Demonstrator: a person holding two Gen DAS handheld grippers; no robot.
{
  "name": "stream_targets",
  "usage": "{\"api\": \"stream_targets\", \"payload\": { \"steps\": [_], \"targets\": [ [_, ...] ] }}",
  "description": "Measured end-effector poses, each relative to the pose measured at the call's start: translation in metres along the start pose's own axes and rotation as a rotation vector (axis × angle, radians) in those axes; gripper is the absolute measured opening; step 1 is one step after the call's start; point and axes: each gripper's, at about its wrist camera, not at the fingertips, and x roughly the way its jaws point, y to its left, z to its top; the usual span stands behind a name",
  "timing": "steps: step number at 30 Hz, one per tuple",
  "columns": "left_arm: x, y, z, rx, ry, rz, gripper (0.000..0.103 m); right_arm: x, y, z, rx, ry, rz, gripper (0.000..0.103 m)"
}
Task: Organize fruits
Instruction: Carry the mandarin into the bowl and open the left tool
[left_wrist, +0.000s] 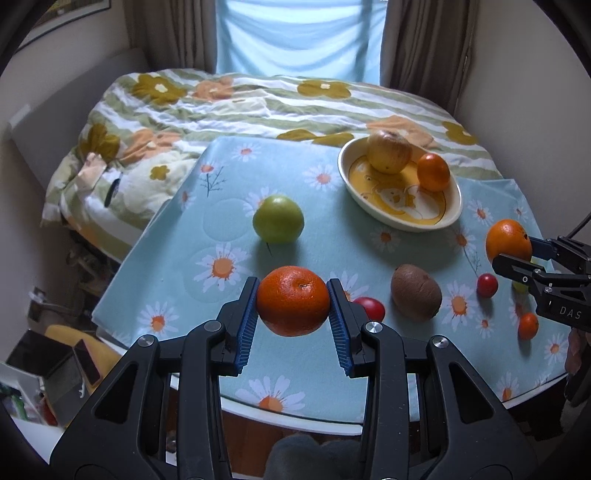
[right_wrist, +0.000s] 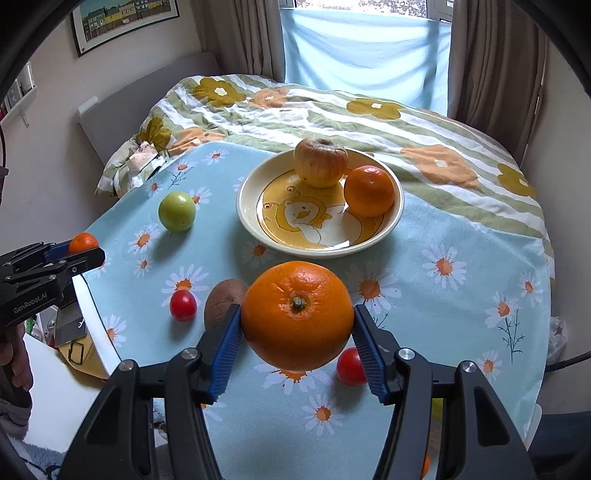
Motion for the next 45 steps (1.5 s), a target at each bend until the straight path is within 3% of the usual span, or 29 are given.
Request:
{"api": "stream_targets", "payload": {
  "steps": [11, 24, 34, 45],
  "targets": [
    [0.005, -0.026, 0.054, 0.091, -0.063, -0.097, 0.041, -0.023, -0.009, 0.025, 0.057, -0.048, -0.044, 0.055],
    [0.072, -0.062, 0.113, 0.267, -0.025, -0.232, 0.041, -0.009, -0.025, 0.049, 0.22, -0.06, -0.133, 0.055],
    [0.136, -0.087, 0.127, 0.415, 0.041, -0.301, 0.041, 0.017, -0.036, 0.057, 0.343, -0.042, -0.187, 0.055],
    [0.174, -0.104, 0.13, 0.517, 0.1, -0.362, 0.042, 0.029, -0.042, 0.059, 0.437, -0.035, -0.236, 0.055]
  ]
}}
